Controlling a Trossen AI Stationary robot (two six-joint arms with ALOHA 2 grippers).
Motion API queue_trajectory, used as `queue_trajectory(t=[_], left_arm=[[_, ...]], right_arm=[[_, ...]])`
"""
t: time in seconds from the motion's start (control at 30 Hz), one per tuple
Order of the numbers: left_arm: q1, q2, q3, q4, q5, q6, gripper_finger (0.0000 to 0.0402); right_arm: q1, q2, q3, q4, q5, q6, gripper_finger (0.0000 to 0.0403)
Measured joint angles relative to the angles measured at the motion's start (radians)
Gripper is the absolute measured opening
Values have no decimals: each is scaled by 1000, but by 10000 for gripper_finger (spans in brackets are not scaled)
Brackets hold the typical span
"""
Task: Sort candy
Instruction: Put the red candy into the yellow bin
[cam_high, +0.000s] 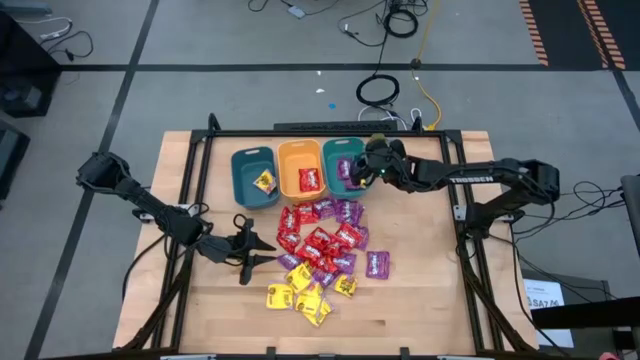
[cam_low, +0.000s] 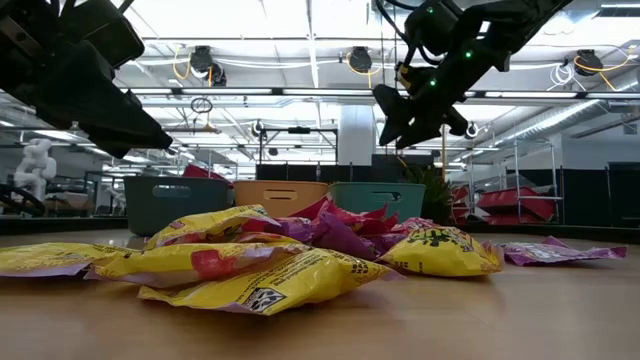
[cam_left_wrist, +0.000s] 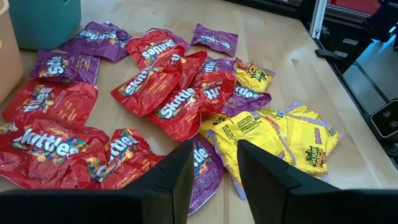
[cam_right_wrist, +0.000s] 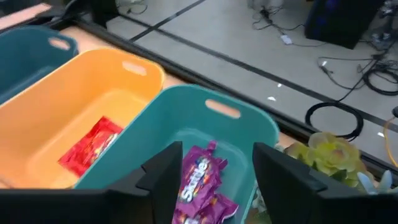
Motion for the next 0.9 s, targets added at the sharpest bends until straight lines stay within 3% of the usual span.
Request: queue_trajectory(t=[0.4, 0.7, 0.9], left_arm=[[0, 0, 0, 0, 0, 0, 132], [0, 0, 0, 0, 0, 0, 132], [0, 0, 0, 0, 0, 0, 132]], right_arm=[[69, -62, 0, -3, -49, -43, 186], [142, -76, 0, -18, -365, -43, 186], [248, -43, 0, -55, -368, -66, 185]])
